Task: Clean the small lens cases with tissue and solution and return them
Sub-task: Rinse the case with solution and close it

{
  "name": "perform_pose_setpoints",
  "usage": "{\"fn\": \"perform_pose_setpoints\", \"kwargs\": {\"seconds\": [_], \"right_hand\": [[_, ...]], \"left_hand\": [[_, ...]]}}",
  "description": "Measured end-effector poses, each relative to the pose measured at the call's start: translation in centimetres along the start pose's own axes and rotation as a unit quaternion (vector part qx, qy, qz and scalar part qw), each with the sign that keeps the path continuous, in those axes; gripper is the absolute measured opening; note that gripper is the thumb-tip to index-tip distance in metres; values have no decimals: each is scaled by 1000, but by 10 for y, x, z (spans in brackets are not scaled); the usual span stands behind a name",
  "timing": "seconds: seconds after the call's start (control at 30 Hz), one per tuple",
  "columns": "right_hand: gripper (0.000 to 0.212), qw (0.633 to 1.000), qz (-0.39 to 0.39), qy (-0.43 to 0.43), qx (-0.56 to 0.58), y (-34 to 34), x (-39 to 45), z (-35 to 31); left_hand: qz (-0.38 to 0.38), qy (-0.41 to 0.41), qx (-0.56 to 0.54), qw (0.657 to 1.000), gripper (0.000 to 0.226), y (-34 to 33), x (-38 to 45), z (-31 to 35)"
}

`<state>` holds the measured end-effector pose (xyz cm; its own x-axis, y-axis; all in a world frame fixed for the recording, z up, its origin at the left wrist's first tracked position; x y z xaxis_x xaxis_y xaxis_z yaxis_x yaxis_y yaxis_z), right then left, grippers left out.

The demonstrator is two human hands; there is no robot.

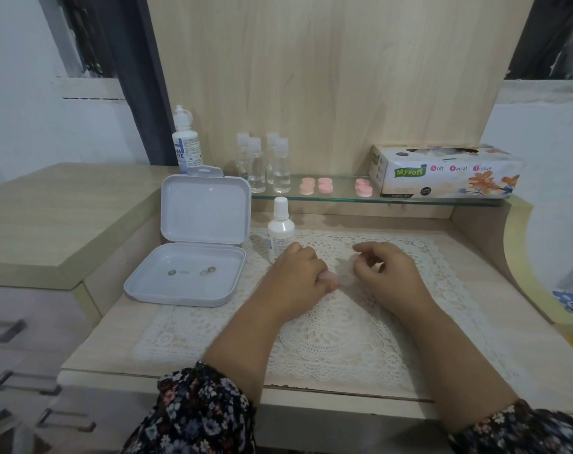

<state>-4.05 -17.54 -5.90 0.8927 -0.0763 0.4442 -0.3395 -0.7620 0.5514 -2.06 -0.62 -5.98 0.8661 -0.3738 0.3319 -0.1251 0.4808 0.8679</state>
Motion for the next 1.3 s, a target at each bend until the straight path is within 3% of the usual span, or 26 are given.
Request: {"fn": "perform_pose_setpoints", "kwargs": {"seconds": [0.13,0.33,0.83,1.3], "right_hand": [[25,995,-86,41,-20,-4,-4,-6],[25,991,-113,67,-17,-4,-3,-5],[27,990,-116,74,-44,-4,-2,1],[27,990,-129,49,17,-3,-4,-1]], "left_hand": [[7,-7,12,1000,32,0,0,0],[10,-15,23,1000,33,0,0,0],[-2,1,22,1000,34,-1,1,0],[-3,-1,23,1000,31,-1,1,-1]]}}
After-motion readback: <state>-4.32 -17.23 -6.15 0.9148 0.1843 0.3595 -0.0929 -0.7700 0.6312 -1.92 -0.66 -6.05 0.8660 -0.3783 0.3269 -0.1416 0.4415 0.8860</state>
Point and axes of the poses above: each hand's wrist, its own x-axis towards the middle knuckle, its own y-axis out of the back of the hand, z = x × y, the point moved 3 cm from there along x, towards the middle knuckle, and after that the axes turned 5 degrees about y, right-handed, at the moved point
